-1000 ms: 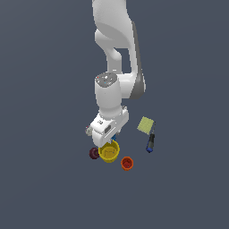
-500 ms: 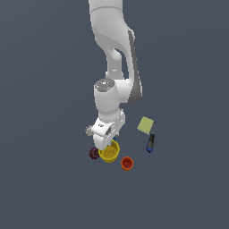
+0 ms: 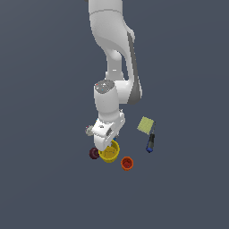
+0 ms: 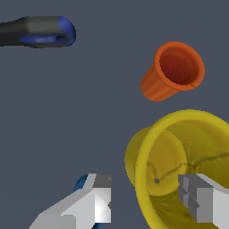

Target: Pick up a designated object from a clutter of objects.

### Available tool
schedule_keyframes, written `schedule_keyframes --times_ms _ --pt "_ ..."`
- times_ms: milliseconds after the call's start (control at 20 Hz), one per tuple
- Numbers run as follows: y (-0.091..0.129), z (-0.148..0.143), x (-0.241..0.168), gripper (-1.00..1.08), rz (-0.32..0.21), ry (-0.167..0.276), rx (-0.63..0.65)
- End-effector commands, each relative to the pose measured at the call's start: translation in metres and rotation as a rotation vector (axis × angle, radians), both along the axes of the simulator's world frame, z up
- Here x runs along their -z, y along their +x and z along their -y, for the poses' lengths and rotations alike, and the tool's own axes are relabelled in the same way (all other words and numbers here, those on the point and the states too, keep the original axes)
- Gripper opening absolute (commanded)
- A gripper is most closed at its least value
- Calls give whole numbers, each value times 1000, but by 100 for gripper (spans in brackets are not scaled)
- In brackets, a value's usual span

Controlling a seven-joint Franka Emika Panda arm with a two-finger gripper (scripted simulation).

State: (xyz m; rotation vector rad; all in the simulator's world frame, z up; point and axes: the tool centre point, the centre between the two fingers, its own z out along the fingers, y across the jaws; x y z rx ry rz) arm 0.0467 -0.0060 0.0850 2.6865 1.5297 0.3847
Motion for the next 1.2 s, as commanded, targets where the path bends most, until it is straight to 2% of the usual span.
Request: schedule_keyframes --times_ms 0,450,500,1150 --pt "1 0 5 28 0 0 -1" --pt "5 -2 25 28 1 -1 -3" --pt "5 -2 25 -100 1 -1 -3" --pt "5 -2 22 -100 2 -1 -4"
